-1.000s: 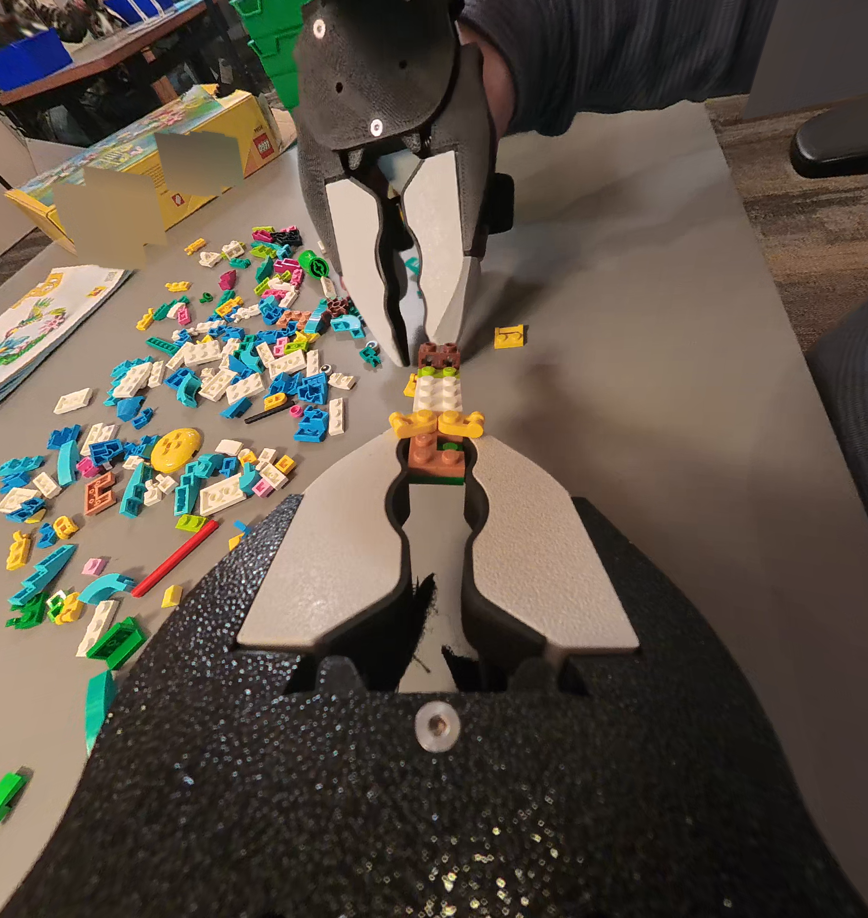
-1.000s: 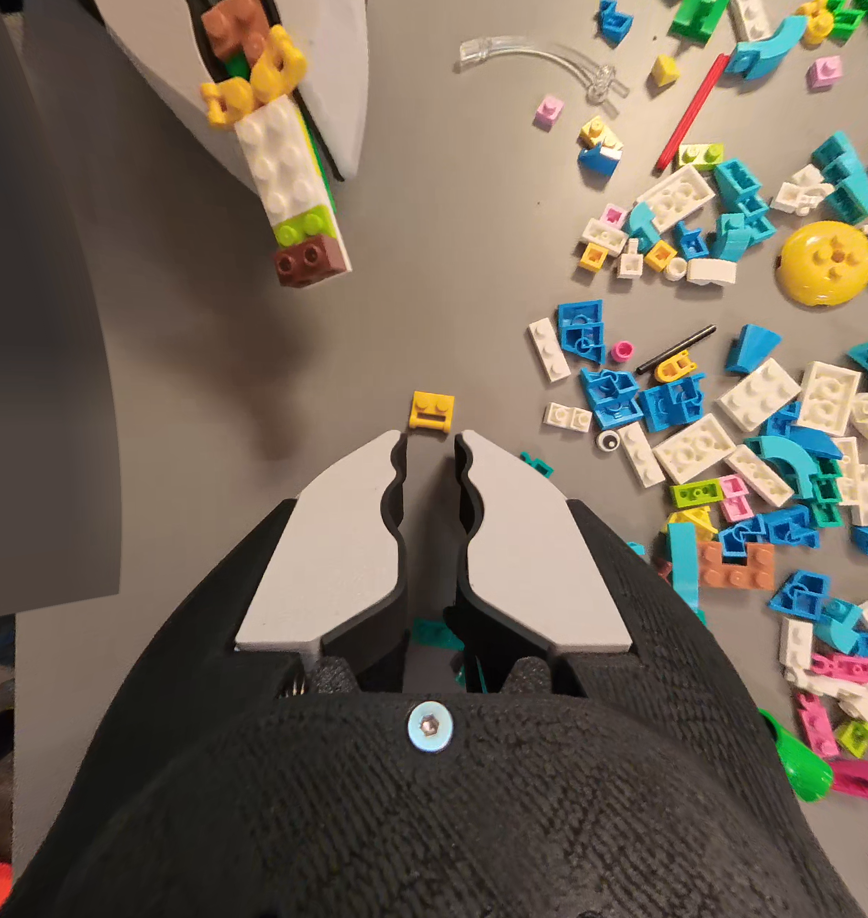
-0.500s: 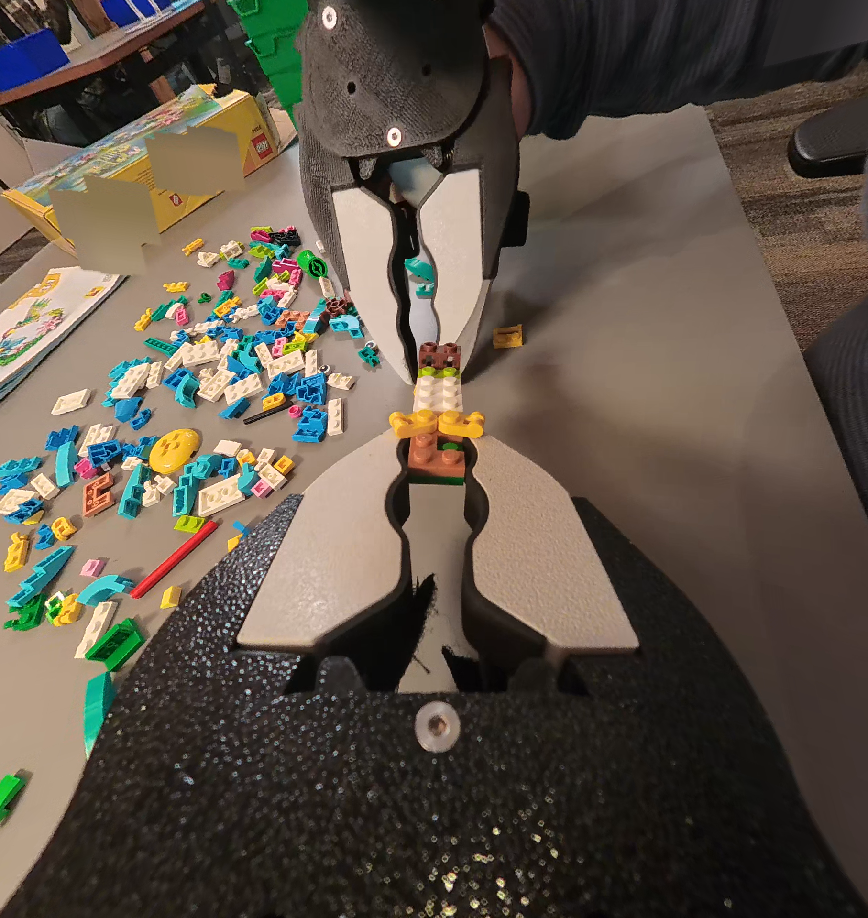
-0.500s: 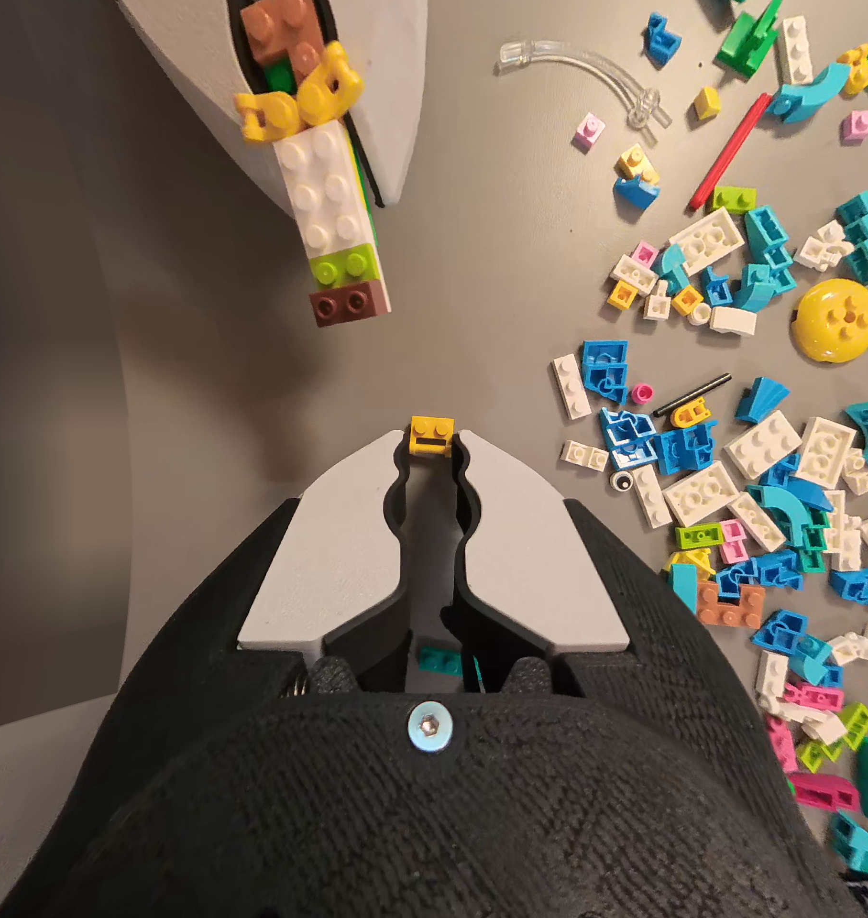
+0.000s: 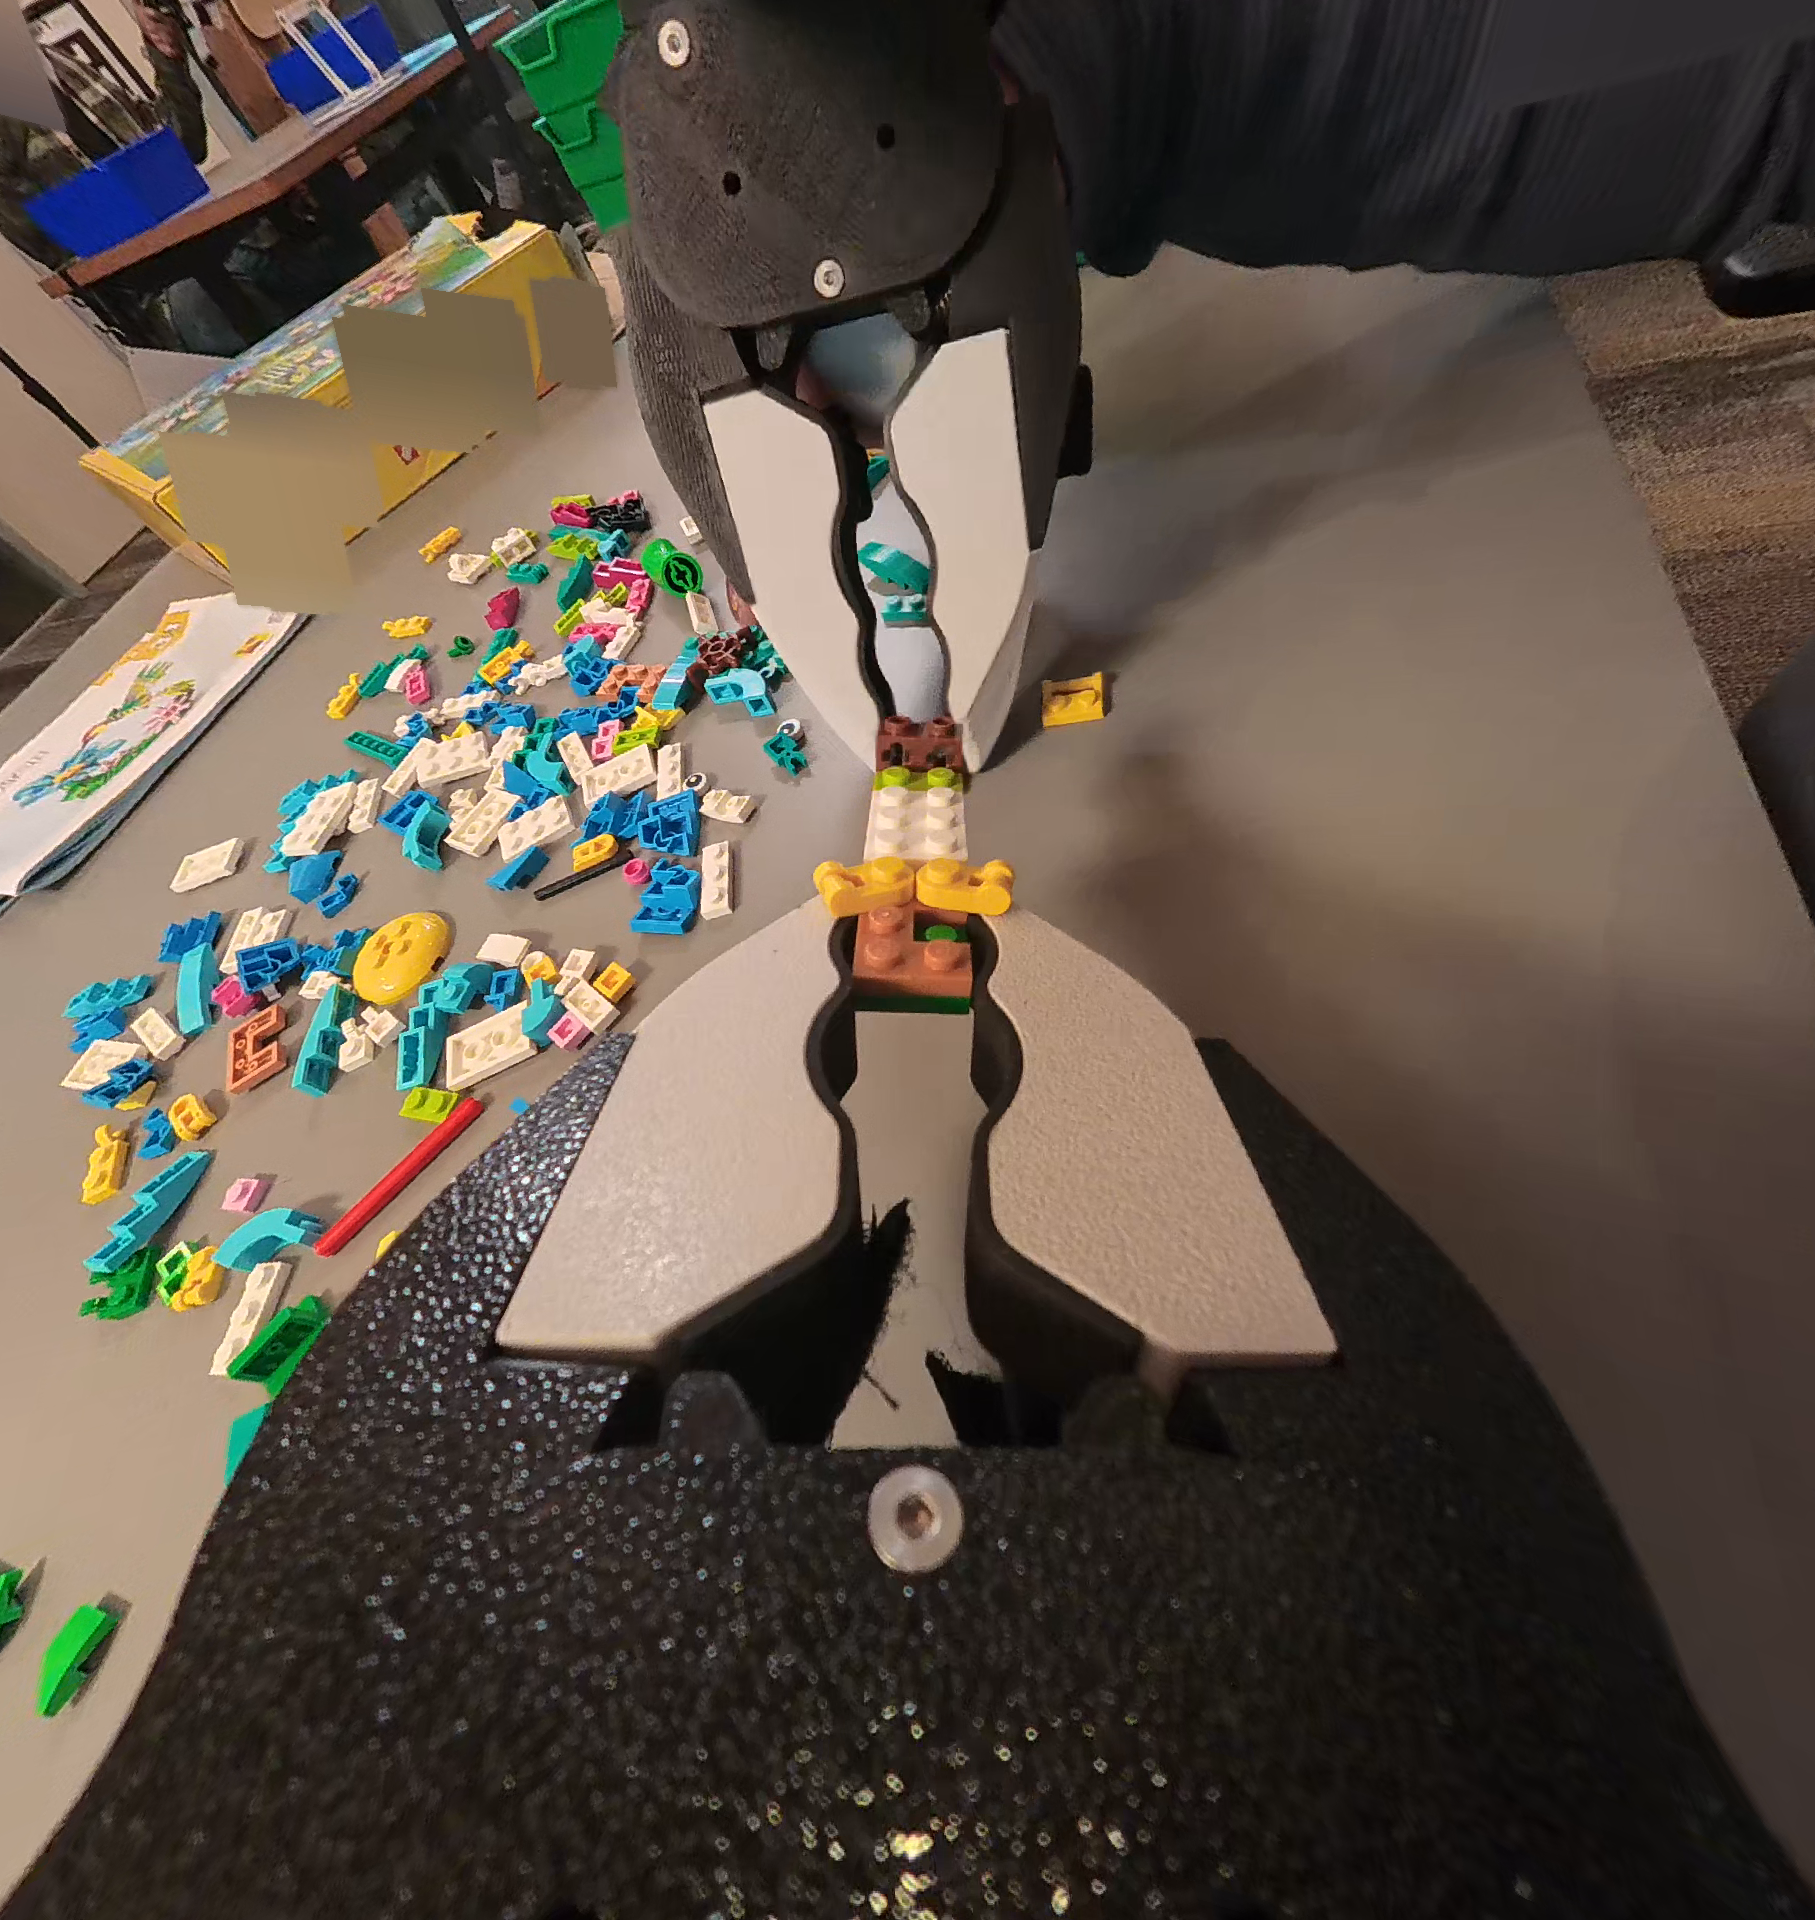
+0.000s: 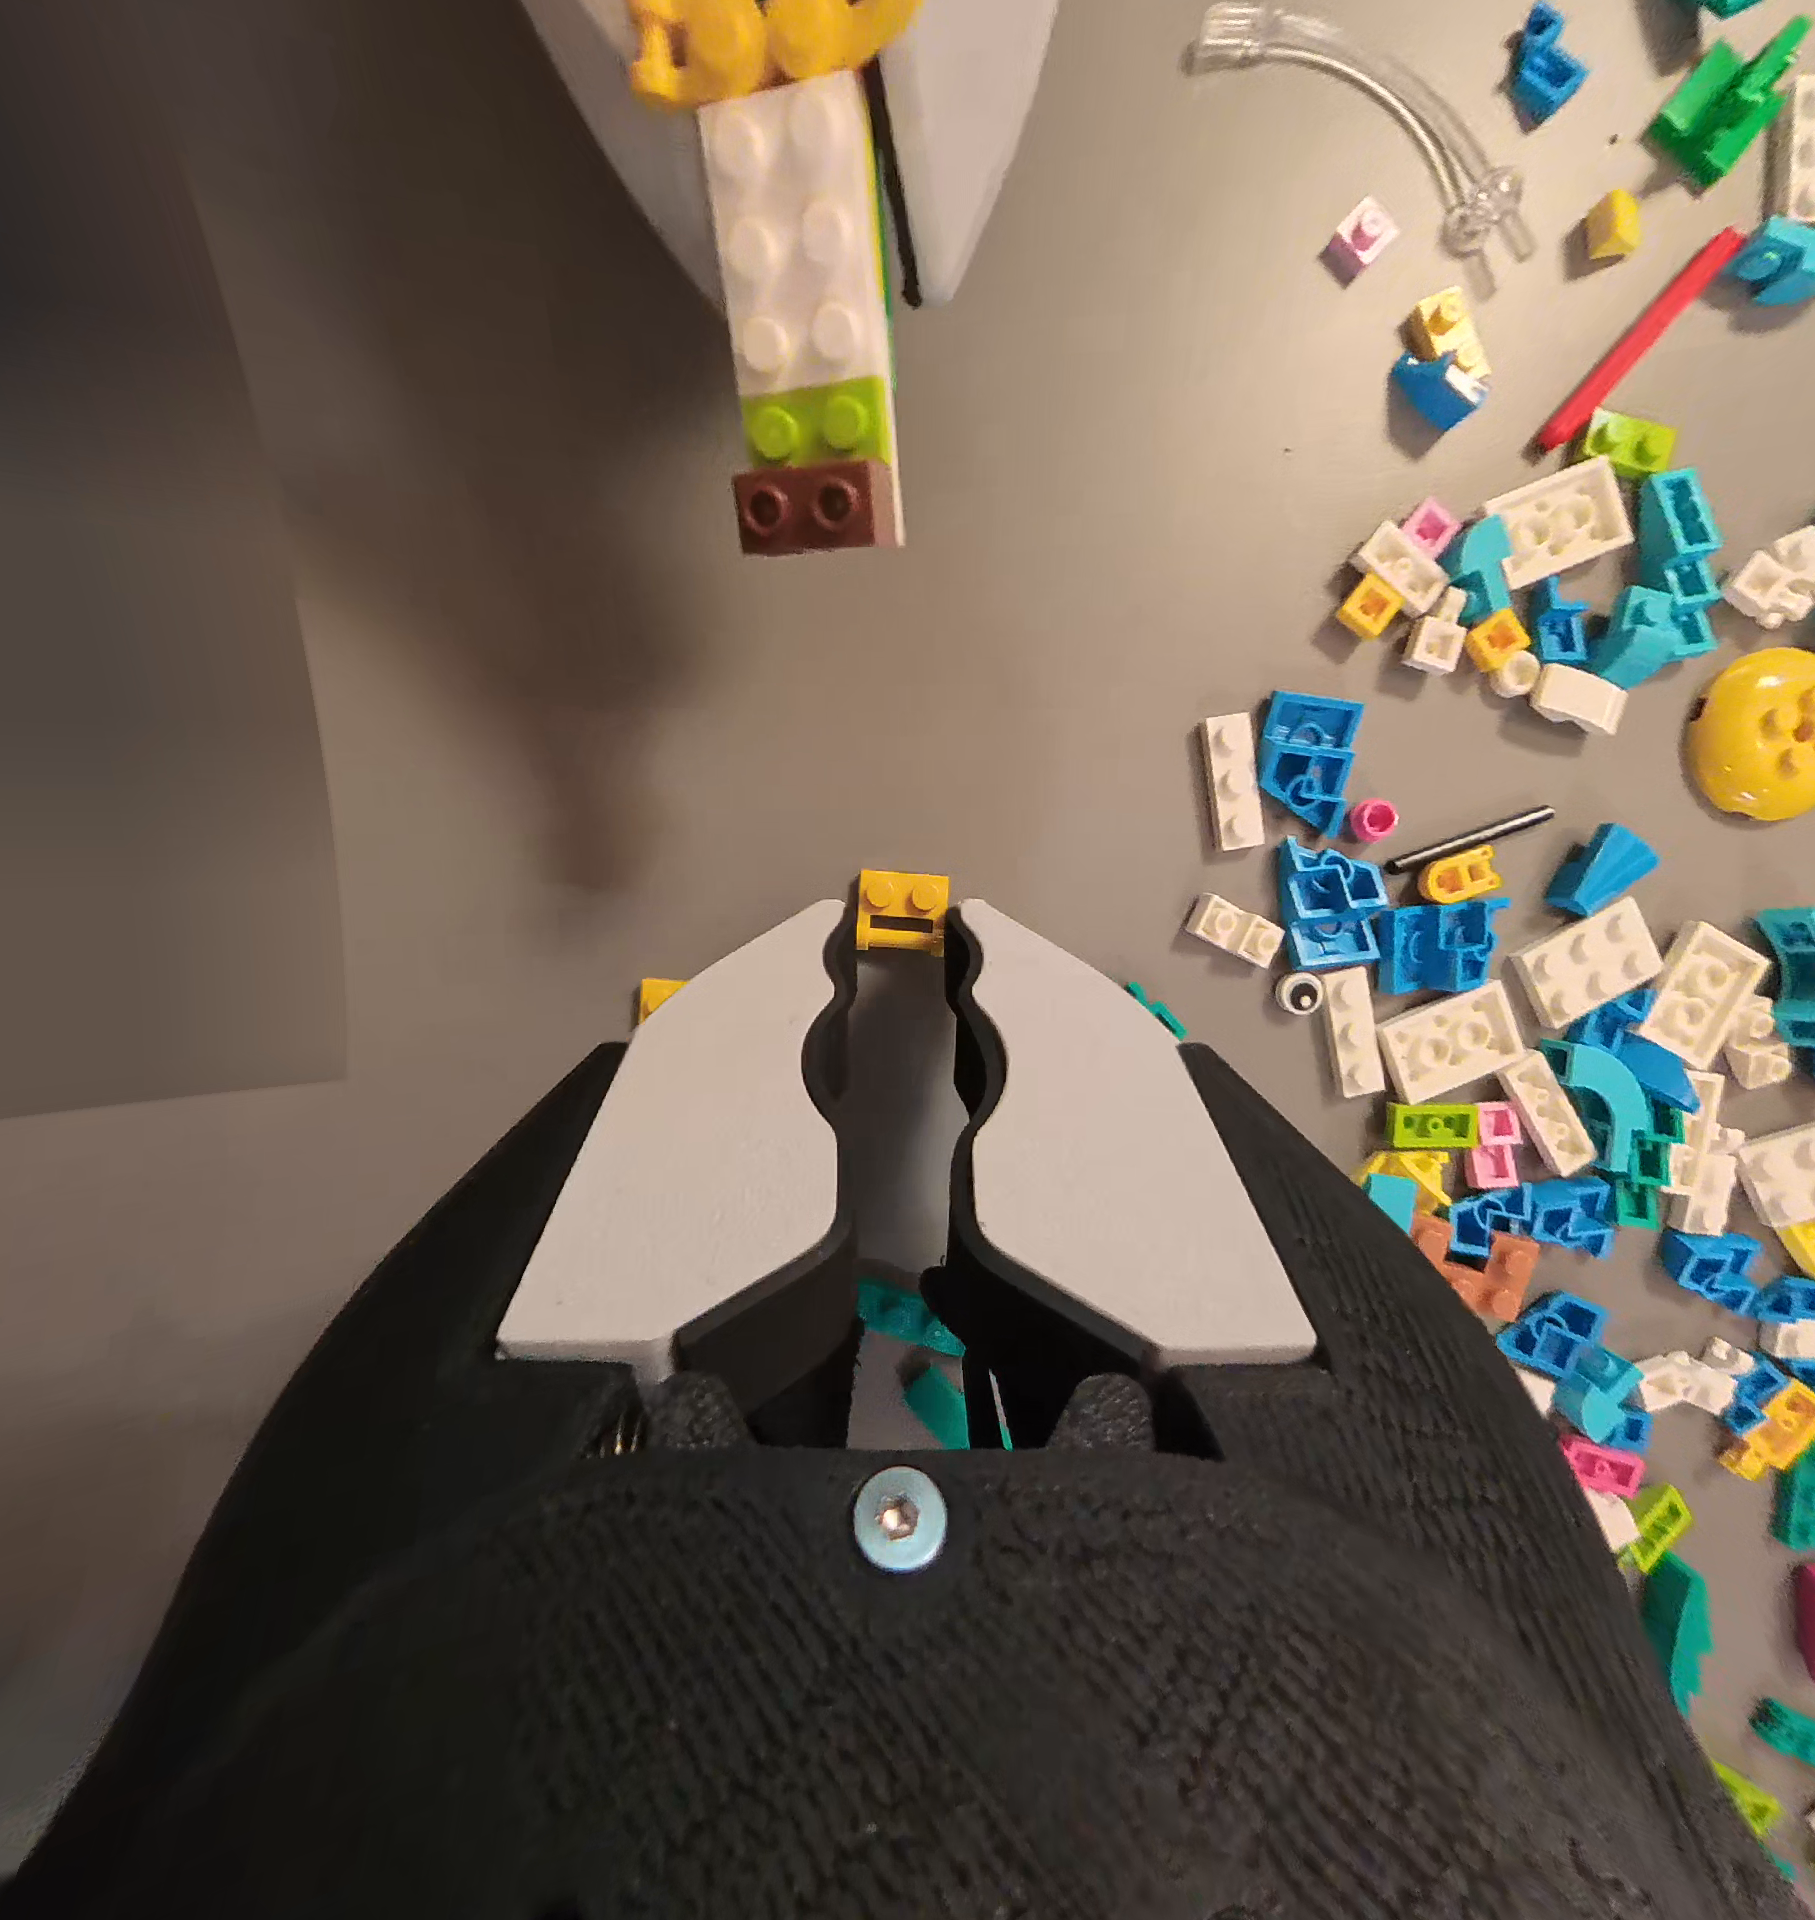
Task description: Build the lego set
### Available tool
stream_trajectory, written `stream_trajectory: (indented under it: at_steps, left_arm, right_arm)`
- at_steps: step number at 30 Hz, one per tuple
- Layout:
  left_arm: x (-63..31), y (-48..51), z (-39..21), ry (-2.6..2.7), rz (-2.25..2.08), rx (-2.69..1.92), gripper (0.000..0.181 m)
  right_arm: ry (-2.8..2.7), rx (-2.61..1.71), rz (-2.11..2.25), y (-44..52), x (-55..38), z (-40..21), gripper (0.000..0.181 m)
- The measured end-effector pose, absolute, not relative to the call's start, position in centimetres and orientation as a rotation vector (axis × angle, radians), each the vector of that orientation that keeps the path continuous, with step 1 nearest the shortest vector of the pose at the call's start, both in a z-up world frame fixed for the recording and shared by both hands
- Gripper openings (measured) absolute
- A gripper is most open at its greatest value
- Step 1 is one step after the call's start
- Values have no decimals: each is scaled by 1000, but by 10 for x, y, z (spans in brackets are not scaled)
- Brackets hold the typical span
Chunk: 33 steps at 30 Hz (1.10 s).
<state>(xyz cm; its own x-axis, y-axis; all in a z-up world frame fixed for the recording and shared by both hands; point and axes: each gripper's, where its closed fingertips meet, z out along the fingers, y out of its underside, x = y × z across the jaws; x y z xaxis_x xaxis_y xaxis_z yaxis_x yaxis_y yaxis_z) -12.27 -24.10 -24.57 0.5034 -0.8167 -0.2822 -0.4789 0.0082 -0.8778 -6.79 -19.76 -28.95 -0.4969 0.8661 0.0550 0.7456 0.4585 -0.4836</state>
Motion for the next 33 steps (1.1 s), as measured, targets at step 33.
stream_trajectory:
  at_steps: [33]
  left_arm:
    - [-122,-239,-246,1123,-388,-1642,17]
  right_arm:
    - [-2329,-1419,626,-198,-68,-282,18]
